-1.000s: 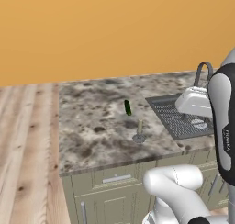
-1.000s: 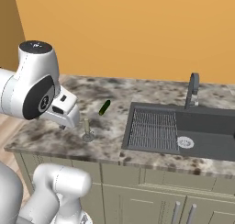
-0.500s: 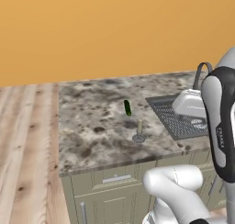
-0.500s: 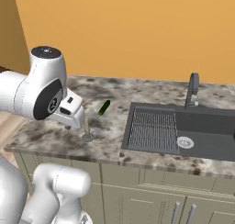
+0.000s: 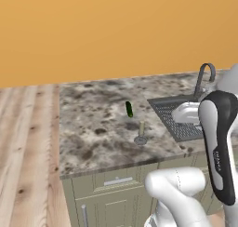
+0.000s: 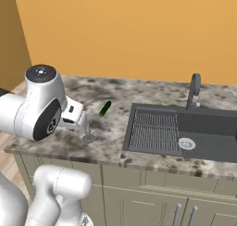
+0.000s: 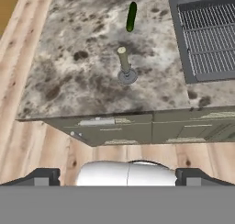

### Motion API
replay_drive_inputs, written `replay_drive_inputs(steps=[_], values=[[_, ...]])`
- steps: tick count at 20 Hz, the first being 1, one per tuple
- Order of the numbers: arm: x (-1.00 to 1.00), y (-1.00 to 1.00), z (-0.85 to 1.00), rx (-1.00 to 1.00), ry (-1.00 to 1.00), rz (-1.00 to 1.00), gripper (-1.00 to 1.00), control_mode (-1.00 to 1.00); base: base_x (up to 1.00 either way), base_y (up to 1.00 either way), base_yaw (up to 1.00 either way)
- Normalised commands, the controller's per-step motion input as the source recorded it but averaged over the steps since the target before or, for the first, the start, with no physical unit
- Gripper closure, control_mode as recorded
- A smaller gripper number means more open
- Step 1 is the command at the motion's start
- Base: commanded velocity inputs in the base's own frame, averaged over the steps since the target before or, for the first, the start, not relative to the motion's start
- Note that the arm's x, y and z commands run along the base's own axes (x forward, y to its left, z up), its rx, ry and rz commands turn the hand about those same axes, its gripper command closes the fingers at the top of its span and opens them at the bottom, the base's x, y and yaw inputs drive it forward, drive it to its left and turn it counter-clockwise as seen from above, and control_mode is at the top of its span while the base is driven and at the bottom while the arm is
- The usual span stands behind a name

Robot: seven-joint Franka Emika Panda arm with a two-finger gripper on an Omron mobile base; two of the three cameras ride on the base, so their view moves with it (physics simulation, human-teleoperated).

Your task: Pick the candle and candle from the dining table and place them in the open cabinet. Close the cabinet after placing the objects.

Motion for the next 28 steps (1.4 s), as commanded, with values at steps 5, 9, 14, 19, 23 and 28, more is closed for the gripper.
replay_drive_inputs(steps=[5, 9, 14, 19, 23, 28], values=[[0.00, 0.05, 0.00, -0.11, -0.18, 0.00, -1.00, -1.00, 0.00, 0.00, 0.00], [0.01, 0.01, 0.00, -0.06, -0.09, 0.00, -1.00, -1.00, 0.00, 0.00, 0.00], [0.06, 0.00, 0.00, -0.03, -0.04, 0.00, -1.00, -1.00, 0.00, 0.00, 0.00], [0.10, 0.02, 0.00, -0.02, -0.02, 0.00, -1.00, -1.00, 0.00, 0.00, 0.00], [0.24, 0.15, 0.00, 0.00, 0.00, 0.00, -1.00, -1.00, 0.00, 0.00, 0.00], [0.38, 0.08, -0.14, 0.00, 0.00, 0.00, -1.00, -1.00, 0.00, 0.00, 0.00]])
